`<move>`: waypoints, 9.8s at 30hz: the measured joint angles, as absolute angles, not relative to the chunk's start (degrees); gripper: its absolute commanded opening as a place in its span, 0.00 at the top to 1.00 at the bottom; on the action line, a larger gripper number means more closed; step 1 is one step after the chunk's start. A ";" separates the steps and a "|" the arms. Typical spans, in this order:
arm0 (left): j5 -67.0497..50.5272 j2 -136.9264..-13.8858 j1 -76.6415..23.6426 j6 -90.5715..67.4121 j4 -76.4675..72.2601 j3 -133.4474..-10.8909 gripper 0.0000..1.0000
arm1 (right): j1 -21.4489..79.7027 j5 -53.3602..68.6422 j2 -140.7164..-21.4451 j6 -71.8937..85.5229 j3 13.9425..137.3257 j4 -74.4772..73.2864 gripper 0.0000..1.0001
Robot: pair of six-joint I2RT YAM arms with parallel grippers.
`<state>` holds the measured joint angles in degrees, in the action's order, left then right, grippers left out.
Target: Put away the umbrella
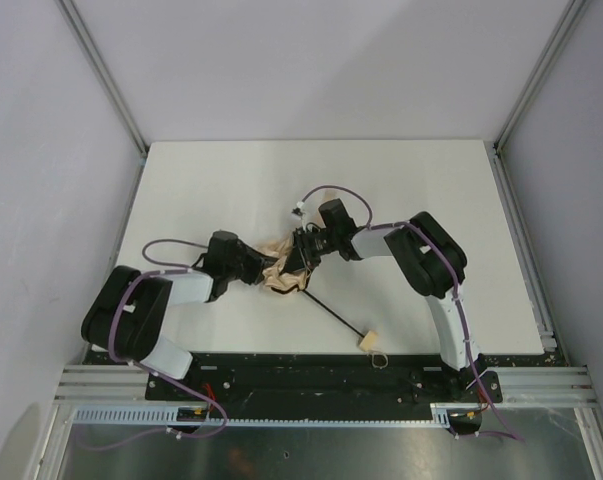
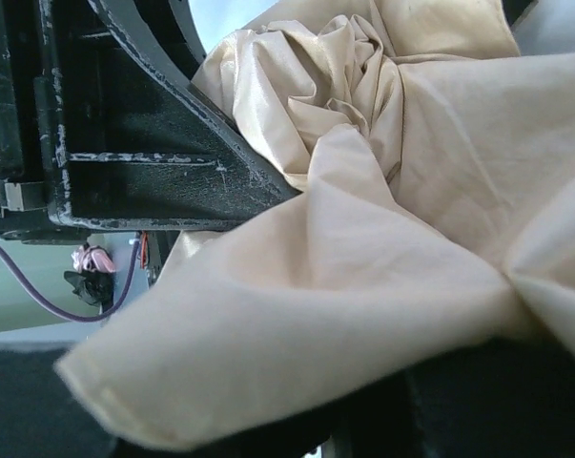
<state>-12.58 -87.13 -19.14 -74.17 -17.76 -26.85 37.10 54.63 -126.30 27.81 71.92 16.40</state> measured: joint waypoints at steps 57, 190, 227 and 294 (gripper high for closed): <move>-13.30 -92.79 -14.37 -59.77 9.50 -46.28 0.13 | 54.17 -5.19 -118.67 -1.89 76.93 1.91 1.00; -9.65 -95.37 -15.66 -67.48 -6.31 -41.82 0.92 | 36.47 48.90 -126.74 17.19 77.23 8.21 0.93; -10.20 -95.57 -17.50 -67.51 14.81 -49.45 1.00 | 59.94 -16.16 -118.69 -3.86 77.03 -2.81 0.80; -10.46 -95.88 -20.12 -64.99 12.45 -50.46 1.00 | 53.69 -2.31 -108.20 4.80 71.79 -2.98 0.26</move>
